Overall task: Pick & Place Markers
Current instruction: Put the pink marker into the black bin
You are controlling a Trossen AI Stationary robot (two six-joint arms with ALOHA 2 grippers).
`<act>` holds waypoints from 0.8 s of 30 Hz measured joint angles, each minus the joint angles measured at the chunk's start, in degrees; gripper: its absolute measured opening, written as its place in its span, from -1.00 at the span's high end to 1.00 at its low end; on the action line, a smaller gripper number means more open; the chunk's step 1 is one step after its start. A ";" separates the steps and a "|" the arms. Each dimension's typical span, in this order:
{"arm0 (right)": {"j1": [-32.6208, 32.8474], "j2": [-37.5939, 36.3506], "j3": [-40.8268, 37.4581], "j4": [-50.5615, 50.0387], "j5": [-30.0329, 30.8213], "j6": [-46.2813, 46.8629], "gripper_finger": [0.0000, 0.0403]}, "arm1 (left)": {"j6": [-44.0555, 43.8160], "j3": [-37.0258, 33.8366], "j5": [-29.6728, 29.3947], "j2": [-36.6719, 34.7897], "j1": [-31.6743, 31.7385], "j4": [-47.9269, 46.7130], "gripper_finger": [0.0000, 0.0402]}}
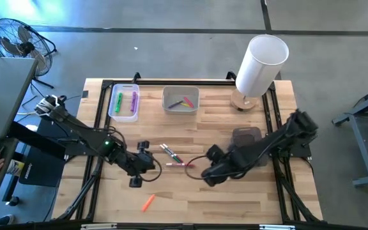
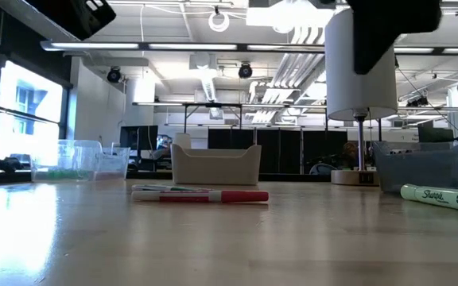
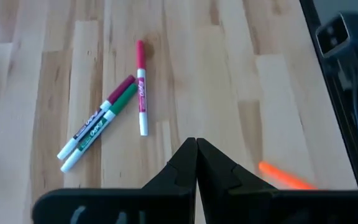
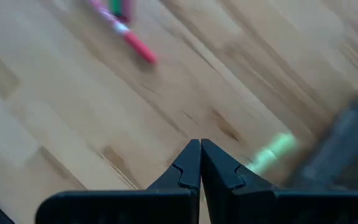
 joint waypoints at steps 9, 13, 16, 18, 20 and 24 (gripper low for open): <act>-4.88 13.14 10.93 11.06 -0.86 -23.22 1.00 | 1.20 -6.71 2.72 -9.88 0.00 -1.95 1.00; -8.34 17.62 13.25 12.46 -5.21 -33.37 1.00 | -1.33 -10.98 3.97 -15.67 -0.02 -1.31 1.00; -10.77 19.86 13.62 12.98 -10.25 -38.89 1.00 | -3.41 -13.04 4.00 -19.27 -0.02 -1.26 1.00; -11.99 21.31 13.60 13.00 -12.63 -41.36 1.00 | -4.02 -13.74 4.02 -20.94 -0.02 -1.28 1.00; -12.92 22.44 13.60 13.08 -14.79 -43.88 0.98 | -4.11 -13.86 4.02 -21.89 -0.02 -1.24 1.00; -13.98 24.05 13.60 13.88 -17.06 -47.54 0.81 | -4.09 -13.88 4.02 -22.82 -0.02 -1.26 1.00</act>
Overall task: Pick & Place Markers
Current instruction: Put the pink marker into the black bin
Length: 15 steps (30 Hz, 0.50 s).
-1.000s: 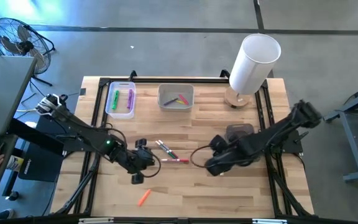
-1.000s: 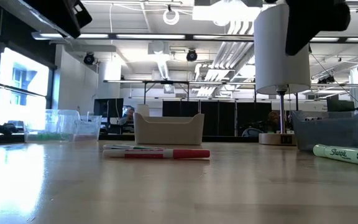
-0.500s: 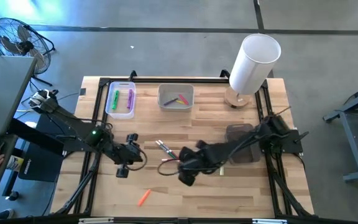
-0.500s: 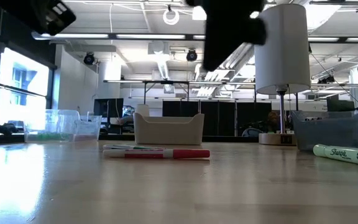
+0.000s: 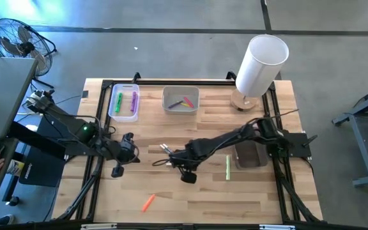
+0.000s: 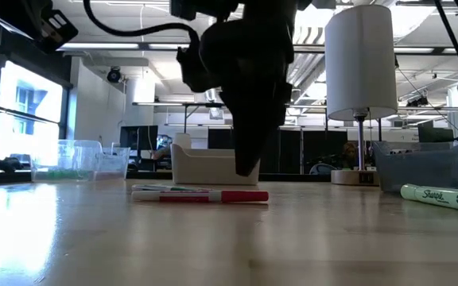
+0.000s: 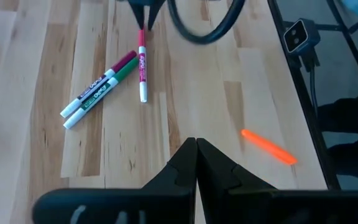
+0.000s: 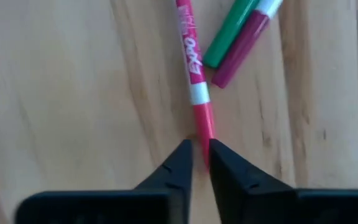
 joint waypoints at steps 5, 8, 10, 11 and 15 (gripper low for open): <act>-0.10 0.16 0.00 1.53 1.76 -3.52 0.48 | 0.15 -0.02 0.02 0.01 0.00 -0.03 1.00; -0.08 0.16 -0.79 3.93 1.78 -6.11 0.38 | 0.24 -0.02 0.04 0.01 0.00 -0.03 1.00; -0.10 0.16 -1.99 5.24 1.76 -6.36 0.37 | 0.31 -0.02 0.03 0.01 0.00 0.02 1.00; -0.10 0.16 -2.64 5.42 1.76 -6.34 0.38 | 0.28 -0.02 0.03 0.01 0.00 0.02 1.00; -0.10 0.16 -5.51 7.82 2.48 -6.41 0.44 | 0.07 -0.02 0.02 0.01 0.00 0.30 1.00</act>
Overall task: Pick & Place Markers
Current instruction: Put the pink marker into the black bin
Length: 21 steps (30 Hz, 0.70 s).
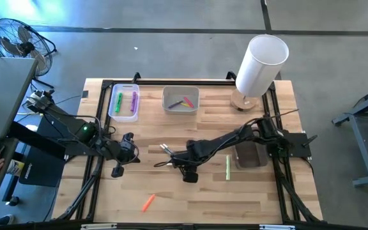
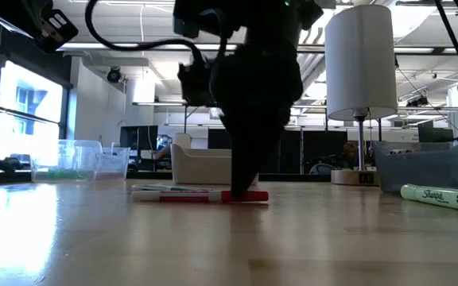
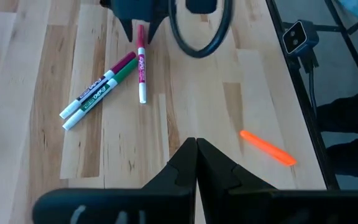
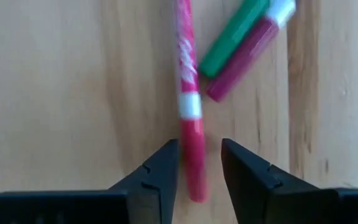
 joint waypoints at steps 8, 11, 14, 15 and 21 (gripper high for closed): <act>0.24 -0.40 -4.19 6.15 1.20 -0.04 0.73 | -0.22 0.00 -0.61 0.00 0.02 0.42 1.00; 0.85 -0.55 -5.95 8.54 1.45 -0.18 0.87 | -0.23 0.00 -2.82 0.00 0.04 0.42 1.00; 1.42 -0.52 -7.05 9.48 1.71 -0.28 0.89 | -0.12 0.00 -4.83 0.00 0.04 0.38 1.00; 1.57 -0.51 -7.23 9.52 1.89 -0.28 0.89 | 0.05 0.00 -5.05 0.00 0.04 0.39 1.00; 2.21 -1.87 -7.55 10.05 2.08 -1.04 0.89 | 0.28 0.00 -5.49 0.00 0.04 0.37 1.00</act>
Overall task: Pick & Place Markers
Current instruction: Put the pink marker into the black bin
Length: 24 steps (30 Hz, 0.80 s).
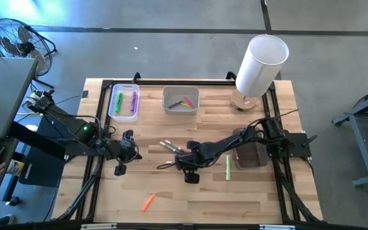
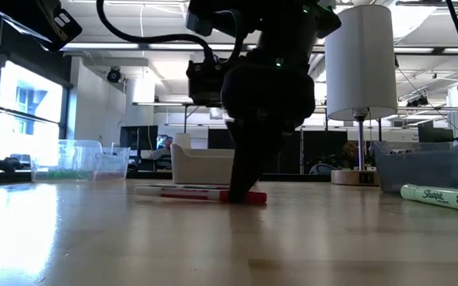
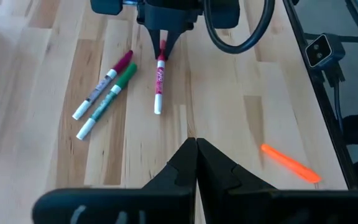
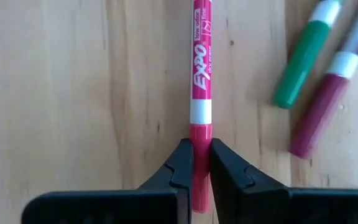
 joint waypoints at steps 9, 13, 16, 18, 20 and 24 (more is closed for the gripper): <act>0.33 -8.54 -0.31 -0.01 1.31 8.29 0.89 | 1.47 0.00 0.14 0.00 0.00 -0.12 1.00; 0.94 -13.42 -2.22 -1.15 6.84 14.46 0.89 | 1.78 0.00 0.38 0.00 0.00 -0.09 1.00; 1.96 -19.53 -5.68 -0.73 11.83 19.63 0.89 | 1.81 0.00 0.48 0.00 0.00 -0.09 1.00; 2.75 -24.01 -9.74 -0.87 15.49 24.80 0.89 | 1.81 0.00 0.48 0.01 0.00 -0.09 1.00; 3.63 -29.43 -14.80 -1.44 19.36 30.79 0.89 | 1.77 0.00 0.48 0.02 0.00 -0.03 1.00; 6.01 -42.28 -24.89 -2.24 26.86 44.77 0.89 | 1.70 0.00 0.02 0.02 0.00 0.14 1.00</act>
